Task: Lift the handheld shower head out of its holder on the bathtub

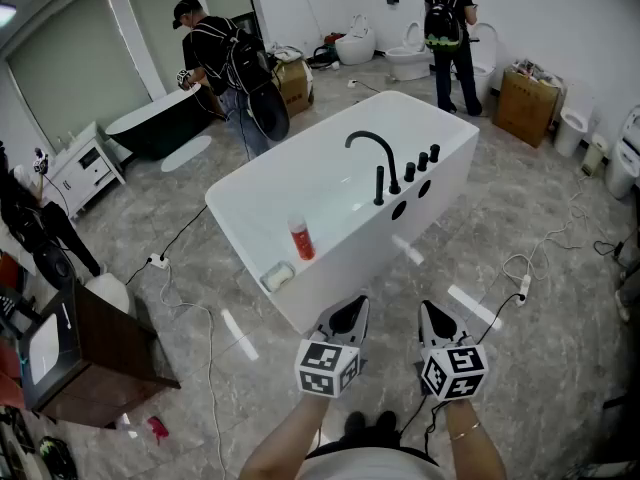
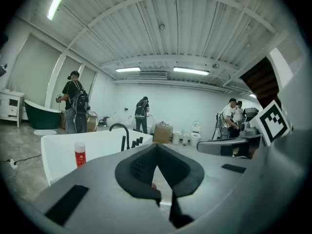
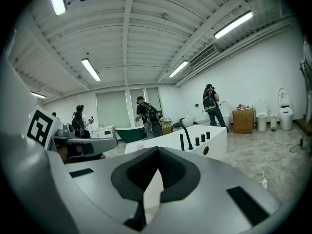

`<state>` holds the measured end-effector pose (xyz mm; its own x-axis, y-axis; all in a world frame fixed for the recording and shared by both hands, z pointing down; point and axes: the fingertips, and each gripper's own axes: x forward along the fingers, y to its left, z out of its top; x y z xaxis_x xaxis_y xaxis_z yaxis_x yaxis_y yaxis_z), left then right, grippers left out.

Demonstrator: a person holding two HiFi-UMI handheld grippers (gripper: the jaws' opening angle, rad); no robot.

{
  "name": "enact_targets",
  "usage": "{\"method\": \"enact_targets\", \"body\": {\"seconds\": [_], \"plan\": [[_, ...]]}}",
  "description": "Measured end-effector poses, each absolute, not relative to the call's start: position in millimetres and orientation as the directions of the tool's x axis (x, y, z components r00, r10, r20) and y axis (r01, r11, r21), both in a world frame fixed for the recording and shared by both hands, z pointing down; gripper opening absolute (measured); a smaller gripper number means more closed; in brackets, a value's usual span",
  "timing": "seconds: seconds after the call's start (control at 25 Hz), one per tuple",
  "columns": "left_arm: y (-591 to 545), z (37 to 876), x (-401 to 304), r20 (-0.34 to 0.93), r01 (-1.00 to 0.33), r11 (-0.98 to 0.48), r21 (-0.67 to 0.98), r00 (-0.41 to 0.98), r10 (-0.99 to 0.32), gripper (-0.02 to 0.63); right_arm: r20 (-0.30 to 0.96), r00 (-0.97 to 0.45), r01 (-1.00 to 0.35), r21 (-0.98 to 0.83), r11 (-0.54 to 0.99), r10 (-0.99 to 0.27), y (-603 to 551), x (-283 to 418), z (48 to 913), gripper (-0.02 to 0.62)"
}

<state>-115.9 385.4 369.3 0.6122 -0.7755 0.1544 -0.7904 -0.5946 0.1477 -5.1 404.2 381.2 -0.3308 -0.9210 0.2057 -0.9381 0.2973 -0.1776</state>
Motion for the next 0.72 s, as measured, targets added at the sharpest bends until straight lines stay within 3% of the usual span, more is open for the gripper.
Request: {"method": "enact_targets", "body": {"seconds": [0.64,0.72], "plan": [[394,372,-100,0.186,-0.824,-0.545,0.157,0.566,-0.803,0.018,0.202,-0.337,-0.928,-0.238,0.288,-0.919,421,34,377,0.008],[393,372,-94,0.184,-0.826,-0.541,0.157,0.563,-0.806,0.053,0.198,-0.327,-0.931,-0.236,0.279,-0.924,419,42,375,0.009]]}}
